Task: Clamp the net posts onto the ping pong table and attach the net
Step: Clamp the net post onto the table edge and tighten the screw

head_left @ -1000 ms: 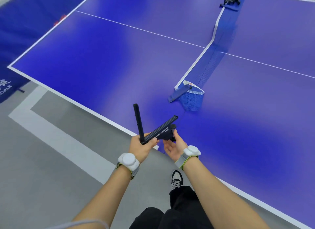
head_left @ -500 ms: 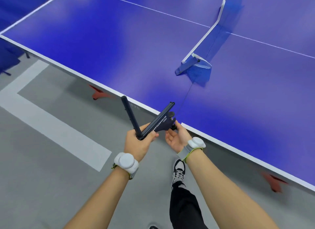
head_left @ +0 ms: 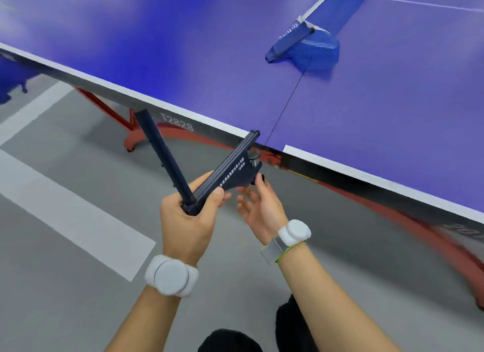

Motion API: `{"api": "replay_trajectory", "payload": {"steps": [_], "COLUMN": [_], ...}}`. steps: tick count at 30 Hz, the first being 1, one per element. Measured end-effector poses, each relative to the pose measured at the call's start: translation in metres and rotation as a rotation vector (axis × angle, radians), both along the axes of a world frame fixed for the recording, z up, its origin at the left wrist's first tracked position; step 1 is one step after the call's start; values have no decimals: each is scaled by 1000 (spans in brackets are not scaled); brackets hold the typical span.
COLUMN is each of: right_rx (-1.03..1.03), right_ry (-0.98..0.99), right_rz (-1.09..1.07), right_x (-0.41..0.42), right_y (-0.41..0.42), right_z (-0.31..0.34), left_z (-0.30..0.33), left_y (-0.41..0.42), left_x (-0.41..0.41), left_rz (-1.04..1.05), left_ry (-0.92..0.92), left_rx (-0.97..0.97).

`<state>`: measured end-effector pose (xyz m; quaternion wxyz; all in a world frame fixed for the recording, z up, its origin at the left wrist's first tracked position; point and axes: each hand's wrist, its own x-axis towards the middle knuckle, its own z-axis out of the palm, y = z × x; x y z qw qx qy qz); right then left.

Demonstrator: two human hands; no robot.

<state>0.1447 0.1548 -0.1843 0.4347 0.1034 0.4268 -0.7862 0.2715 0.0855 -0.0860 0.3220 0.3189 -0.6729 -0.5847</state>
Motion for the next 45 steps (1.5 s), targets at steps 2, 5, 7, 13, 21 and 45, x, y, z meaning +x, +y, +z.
{"api": "replay_trajectory", "payload": {"steps": [2, 5, 7, 13, 21, 45], "right_rx": [-21, -94, -116, -128, -94, -150], "right_ry": [94, 224, 288, 437, 481, 614], "right_rz": [4, -4, -32, -98, -63, -185], "right_x": [-5, -11, -16, -30, -37, -62], "right_y": [-4, -11, -16, -29, -28, -6], "right_z": [-11, -52, -58, -68, -60, -70], "left_z": [-13, -53, -61, -94, -82, -73], "left_y": [0, 4, 1, -6, -8, 4], "left_x": [-1, -3, -4, -7, -14, -42], "left_rz": [-11, -19, -23, -26, -46, -37], "left_ry": [48, 127, 171, 272, 221, 152], "left_rx": [-23, -64, -106, -218, -256, -253]}}
